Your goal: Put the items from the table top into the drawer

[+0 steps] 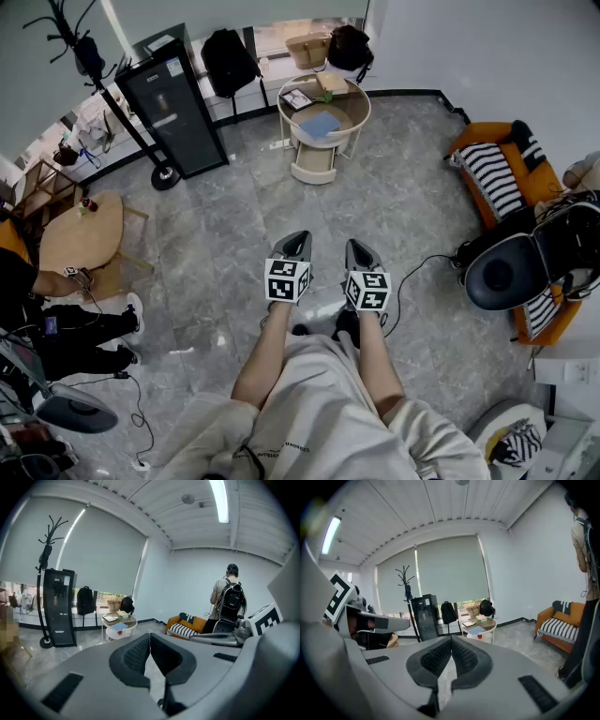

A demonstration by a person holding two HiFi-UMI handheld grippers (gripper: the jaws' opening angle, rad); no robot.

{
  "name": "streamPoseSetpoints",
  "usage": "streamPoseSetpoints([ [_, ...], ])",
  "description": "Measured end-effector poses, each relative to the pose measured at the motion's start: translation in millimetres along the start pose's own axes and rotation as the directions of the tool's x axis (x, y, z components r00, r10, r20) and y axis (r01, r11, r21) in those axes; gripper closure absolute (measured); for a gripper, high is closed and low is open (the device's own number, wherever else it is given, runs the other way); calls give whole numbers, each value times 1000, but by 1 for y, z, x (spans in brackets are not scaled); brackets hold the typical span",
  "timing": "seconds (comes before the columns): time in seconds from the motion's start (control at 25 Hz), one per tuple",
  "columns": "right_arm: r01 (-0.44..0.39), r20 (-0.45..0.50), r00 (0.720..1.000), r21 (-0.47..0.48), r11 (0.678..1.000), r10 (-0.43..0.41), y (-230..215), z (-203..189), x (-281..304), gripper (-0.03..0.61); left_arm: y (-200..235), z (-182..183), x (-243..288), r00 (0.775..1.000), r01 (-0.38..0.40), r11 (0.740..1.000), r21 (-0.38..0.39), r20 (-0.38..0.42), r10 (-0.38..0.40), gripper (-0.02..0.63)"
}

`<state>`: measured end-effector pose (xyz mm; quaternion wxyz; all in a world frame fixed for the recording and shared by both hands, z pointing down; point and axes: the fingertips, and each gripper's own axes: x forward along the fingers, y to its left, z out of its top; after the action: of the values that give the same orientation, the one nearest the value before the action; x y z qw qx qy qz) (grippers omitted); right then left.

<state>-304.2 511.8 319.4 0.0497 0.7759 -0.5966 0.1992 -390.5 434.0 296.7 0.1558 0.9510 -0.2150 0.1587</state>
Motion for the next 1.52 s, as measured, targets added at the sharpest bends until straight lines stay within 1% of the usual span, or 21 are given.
streamPoseSetpoints([
  [0.16, 0, -1, 1000, -6, 1000, 0, 3, 1, -9, 545, 1, -3, -5, 1000, -7, 999, -33, 0, 7, 592],
  [0.4, 9, -8, 1000, 17, 1000, -9, -10, -6, -13, 545, -6, -12, 1, 1000, -9, 999, -45, -16, 9, 592],
  [0.52, 33, -6, 999, 48, 998, -32, -25, -9, -7, 545, -7, -16, 11, 1000, -20, 998, -53, -23, 19, 592],
  [0.64, 41, -11, 999, 106, 993, -40, -45, -8, 4, 545, -3, -15, 26, 999, -45, 997, -69, -29, 43, 592],
  [0.72, 21, -8, 1000, 126, 992, -21, -57, -2, 9, 544, -4, -11, 38, 998, -61, 995, -77, -28, 59, 592],
  [0.88, -27, -1, 1000, 125, 992, 27, -86, 16, 22, 543, -14, 4, 69, 996, -84, 993, -81, -20, 82, 592],
  [1.04, -89, 29, 996, 117, 989, 87, -131, 39, 38, 543, -41, 18, 112, 994, -108, 992, -61, -9, 108, 592],
  [1.16, -141, 61, 989, 139, 980, 134, -168, 57, 50, 543, -63, 31, 144, 991, -131, 991, -37, -4, 131, 592],
  [1.28, -194, 78, 980, 144, 970, 184, -192, 72, 64, 543, -76, 40, 169, 988, -156, 987, -22, -1, 156, 592],
  [1.52, -279, 74, 959, 115, 953, 272, -238, 83, 71, 543, -108, 42, 207, 976, -220, 975, -29, 2, 220, 592],
])
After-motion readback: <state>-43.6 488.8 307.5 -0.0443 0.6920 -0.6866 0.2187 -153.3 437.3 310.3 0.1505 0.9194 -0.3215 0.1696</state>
